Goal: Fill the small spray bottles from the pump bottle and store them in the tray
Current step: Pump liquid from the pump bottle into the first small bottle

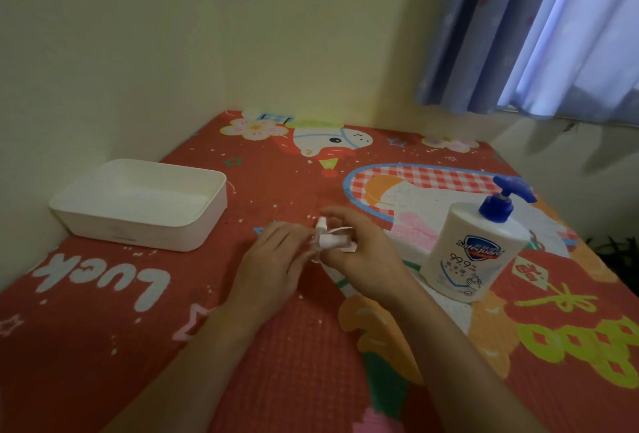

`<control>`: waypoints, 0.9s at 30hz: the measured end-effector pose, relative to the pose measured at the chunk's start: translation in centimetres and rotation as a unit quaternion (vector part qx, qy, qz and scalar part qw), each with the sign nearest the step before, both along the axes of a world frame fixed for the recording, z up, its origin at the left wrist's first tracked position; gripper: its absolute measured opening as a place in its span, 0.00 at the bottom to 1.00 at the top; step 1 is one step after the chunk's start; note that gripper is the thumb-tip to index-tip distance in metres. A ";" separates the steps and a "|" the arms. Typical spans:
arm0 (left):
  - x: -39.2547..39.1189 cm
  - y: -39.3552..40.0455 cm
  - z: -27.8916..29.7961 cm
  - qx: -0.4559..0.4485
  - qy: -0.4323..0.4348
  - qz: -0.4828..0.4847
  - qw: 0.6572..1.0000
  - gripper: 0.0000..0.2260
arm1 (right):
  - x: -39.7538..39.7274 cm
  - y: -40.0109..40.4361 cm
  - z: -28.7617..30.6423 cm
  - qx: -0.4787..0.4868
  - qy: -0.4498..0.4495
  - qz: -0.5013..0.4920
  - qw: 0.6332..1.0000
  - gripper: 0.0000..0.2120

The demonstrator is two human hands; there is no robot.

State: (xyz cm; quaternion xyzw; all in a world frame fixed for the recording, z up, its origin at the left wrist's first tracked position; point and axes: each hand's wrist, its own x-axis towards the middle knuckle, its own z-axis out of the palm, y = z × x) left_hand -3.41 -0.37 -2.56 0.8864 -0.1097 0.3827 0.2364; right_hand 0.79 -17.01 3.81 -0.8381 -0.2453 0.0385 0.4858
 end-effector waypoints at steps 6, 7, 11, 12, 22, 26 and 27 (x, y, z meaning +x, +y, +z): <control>0.0 -0.1 -0.2 -0.002 0.002 0.010 1.000 0.13 | 0.0 1.3 0.6 -0.055 0.057 -0.094 0.992 0.27; 0.0 -0.1 -0.1 -0.004 0.005 0.011 1.000 0.13 | 0.0 1.3 0.8 -0.065 0.047 -0.091 0.993 0.24; 0.2 -0.1 0.0 -0.019 0.034 0.017 0.999 0.13 | 0.2 0.8 1.1 -0.098 -0.038 -0.059 0.993 0.05; 0.1 0.0 0.0 -0.027 0.043 0.021 0.998 0.13 | 0.2 0.7 1.2 -0.102 -0.050 -0.047 0.992 0.02; 0.2 1.4 0.6 -0.099 0.079 0.094 0.987 0.12 | 0.5 -1.3 1.4 -0.011 -0.062 -0.132 0.989 0.12; -0.3 1.9 0.8 -0.131 0.067 0.115 0.983 0.12 | 0.6 0.9 0.7 -0.057 -0.098 -0.187 0.976 0.11; -0.5 1.9 0.9 -0.138 0.059 0.116 0.982 0.12 | 0.5 1.9 0.3 -0.079 -0.118 -0.187 0.972 0.09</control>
